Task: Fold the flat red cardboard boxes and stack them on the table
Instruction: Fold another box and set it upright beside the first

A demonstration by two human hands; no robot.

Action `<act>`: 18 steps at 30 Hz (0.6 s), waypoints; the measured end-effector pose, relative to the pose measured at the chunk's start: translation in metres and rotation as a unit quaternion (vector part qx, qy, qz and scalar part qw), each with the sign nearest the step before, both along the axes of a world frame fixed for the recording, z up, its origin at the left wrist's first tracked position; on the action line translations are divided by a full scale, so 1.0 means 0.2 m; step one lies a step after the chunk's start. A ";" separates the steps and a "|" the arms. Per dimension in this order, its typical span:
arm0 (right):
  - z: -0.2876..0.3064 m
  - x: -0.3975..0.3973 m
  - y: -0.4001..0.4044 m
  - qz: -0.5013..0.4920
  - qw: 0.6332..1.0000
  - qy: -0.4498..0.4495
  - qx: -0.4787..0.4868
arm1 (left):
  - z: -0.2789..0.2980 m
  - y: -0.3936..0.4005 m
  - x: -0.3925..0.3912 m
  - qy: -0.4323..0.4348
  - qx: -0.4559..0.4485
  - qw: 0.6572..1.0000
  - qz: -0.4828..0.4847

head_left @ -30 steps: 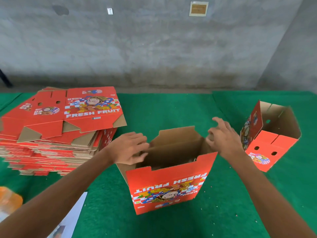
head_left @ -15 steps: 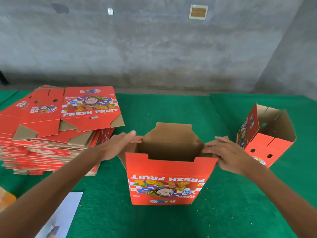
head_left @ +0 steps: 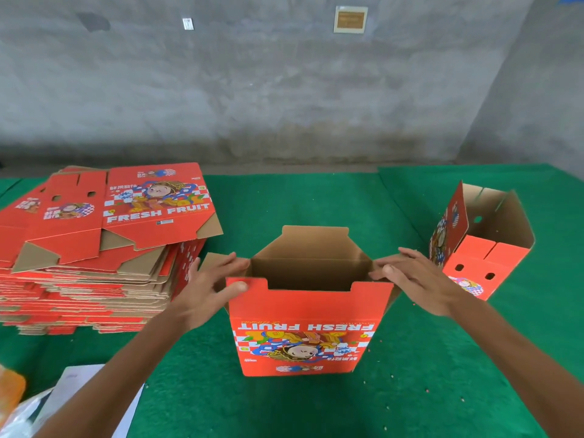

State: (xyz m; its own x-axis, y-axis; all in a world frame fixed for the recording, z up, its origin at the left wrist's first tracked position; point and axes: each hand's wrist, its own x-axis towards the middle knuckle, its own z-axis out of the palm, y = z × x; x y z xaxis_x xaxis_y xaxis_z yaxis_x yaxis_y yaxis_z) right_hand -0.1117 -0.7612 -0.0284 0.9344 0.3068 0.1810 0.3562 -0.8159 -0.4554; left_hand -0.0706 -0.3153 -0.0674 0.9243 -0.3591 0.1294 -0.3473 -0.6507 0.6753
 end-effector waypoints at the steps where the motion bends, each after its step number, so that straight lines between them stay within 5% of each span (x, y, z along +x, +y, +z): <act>1: -0.01 0.01 0.01 -0.003 1.000 -0.002 0.004 | 0.00 -0.03 0.01 -0.008 0.015 0.999 0.027; 4: -0.05 0.05 0.02 -0.041 0.999 -0.018 -0.010 | -0.01 -0.10 0.06 -0.046 0.120 0.989 0.073; 9: -0.08 0.11 0.05 -0.073 0.965 -0.069 -0.241 | 0.02 -0.17 0.13 -0.149 0.234 0.951 0.135; 13: 0.00 0.17 0.14 -0.008 0.936 -0.094 -0.340 | 0.05 -0.35 0.08 -0.274 0.193 0.937 0.097; 18: 0.07 0.27 0.20 -0.022 0.916 -0.034 -0.398 | 0.02 -0.44 0.02 -0.219 0.100 0.971 -0.004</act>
State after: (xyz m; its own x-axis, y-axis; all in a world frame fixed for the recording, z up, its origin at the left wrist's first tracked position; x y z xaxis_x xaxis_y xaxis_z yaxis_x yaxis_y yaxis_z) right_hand -0.0576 -0.7213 -0.0150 0.9441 0.3288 -0.0253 0.3199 -0.8943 0.3128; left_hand -0.0670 -0.4041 -0.0635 0.7930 -0.4243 0.4372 -0.5785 -0.7493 0.3222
